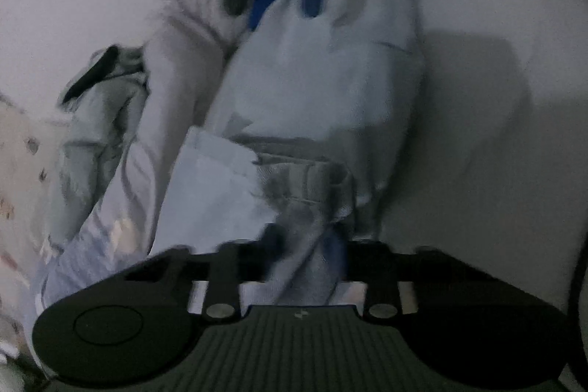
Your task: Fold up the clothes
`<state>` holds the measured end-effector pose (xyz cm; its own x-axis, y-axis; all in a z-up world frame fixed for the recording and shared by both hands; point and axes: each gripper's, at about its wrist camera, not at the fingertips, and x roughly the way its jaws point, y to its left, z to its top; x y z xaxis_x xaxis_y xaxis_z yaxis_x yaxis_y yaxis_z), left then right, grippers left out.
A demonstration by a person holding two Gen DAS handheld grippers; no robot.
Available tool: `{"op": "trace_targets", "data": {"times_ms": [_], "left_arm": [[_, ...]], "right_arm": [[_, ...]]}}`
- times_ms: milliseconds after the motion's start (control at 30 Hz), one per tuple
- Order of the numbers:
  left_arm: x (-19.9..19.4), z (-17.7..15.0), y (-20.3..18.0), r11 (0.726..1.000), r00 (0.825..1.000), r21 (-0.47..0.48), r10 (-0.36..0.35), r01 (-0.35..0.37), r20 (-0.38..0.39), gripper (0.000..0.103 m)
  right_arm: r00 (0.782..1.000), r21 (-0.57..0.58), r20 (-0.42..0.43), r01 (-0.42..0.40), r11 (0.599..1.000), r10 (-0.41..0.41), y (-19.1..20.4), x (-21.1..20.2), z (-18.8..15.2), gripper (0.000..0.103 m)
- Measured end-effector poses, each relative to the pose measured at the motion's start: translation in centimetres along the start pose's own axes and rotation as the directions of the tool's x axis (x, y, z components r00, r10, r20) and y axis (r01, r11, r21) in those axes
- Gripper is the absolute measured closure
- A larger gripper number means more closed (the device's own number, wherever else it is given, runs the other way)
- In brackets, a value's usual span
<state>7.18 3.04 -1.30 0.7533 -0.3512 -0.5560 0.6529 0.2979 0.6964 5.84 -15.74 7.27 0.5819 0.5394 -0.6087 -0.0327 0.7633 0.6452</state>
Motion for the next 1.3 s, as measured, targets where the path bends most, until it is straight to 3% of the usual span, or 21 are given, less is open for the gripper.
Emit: {"op": "trace_targets", "data": {"times_ms": [67,100,233,333,467,600,700,833,900,967,1000,1033,1067,1133,1200,1300], "left_arm": [[-1.3,-0.3,2.2,0.979,0.999,-0.206,0.009,-0.002,0.034,0.092],[-2.0,-0.5,3.6,0.944,0.998,-0.329,0.015,0.003,0.054,0.093],[-4.3,-1.4,6.3,0.843,0.993,-0.538,0.068,-0.003,0.101,0.094],[-4.7,-1.8,6.9,0.81,0.99,-0.586,0.072,0.01,0.117,0.094],[-5.3,-2.2,7.6,0.771,0.987,-0.636,0.081,0.024,0.136,0.094],[-5.7,-2.6,7.9,0.747,0.986,-0.664,0.085,0.031,0.141,0.094],[-5.8,-2.9,7.8,0.747,0.986,-0.664,0.083,0.035,0.145,0.094],[-5.5,-3.3,7.6,0.738,0.986,-0.674,0.088,0.03,0.14,0.094],[-5.4,-3.1,7.2,0.747,0.987,-0.664,0.089,0.023,0.134,0.093],[-5.2,-2.5,6.4,0.777,0.987,-0.63,0.104,-0.004,0.122,0.092],[-5.0,-2.3,6.0,0.791,0.987,-0.611,0.112,-0.017,0.116,0.088],[-4.9,-2.0,5.6,0.805,0.987,-0.593,0.12,-0.031,0.111,0.086],[-4.8,-1.7,5.2,0.818,0.986,-0.574,0.128,-0.044,0.106,0.085],[-4.5,-1.2,4.4,0.842,0.985,-0.534,0.144,-0.071,0.096,0.071],[-4.3,-0.6,3.7,0.864,0.983,-0.494,0.161,-0.098,0.087,0.05],[-3.9,0.2,2.5,0.892,0.979,-0.43,0.187,-0.138,0.074,0.038]], "right_arm": [[1.0,0.001,-0.002,0.001,1.0,-0.001,-0.2,0.0,0.2,0.037],[1.0,0.0,-0.003,-0.001,1.0,0.001,-0.2,0.1,0.2,0.034],[0.999,0.006,-0.017,-0.044,0.999,0.044,0.3,1.3,0.8,0.03],[0.989,0.099,-0.036,-0.14,0.985,0.144,0.3,3.6,0.9,0.029],[0.966,0.264,-0.025,-0.243,0.933,0.258,0.0,7.6,1.1,0.028],[0.963,0.429,0.007,-0.247,0.869,0.27,-1.5,11.2,1.3,0.028],[0.96,0.467,0.051,-0.266,0.843,0.275,-2.0,12.9,2.1,0.027],[0.967,0.495,0.044,-0.238,0.836,0.249,-2.8,15.3,2.7,0.027],[0.969,0.51,0.046,-0.231,0.828,0.242,-3.2,16.3,2.9,0.028],[0.971,0.494,0.056,-0.231,0.838,0.234,-3.2,16.6,3.1,0.029],[0.975,0.469,0.052,-0.216,0.857,0.218,-3.0,16.8,3.3,0.045],[0.982,0.429,0.033,-0.184,0.884,0.188,-2.5,16.9,3.7,0.089],[0.988,0.381,0.009,-0.143,0.913,0.151,-1.8,17.1,4.2,0.091],[0.989,0.295,-0.008,-0.136,0.946,0.145,-0.5,17.0,4.9,0.092],[0.99,0.261,-0.015,-0.131,0.956,0.14,0.8,16.6,5.6,0.092],[0.99,0.244,-0.02,-0.127,0.962,0.136,2.6,16.0,6.9,0.092]]}}
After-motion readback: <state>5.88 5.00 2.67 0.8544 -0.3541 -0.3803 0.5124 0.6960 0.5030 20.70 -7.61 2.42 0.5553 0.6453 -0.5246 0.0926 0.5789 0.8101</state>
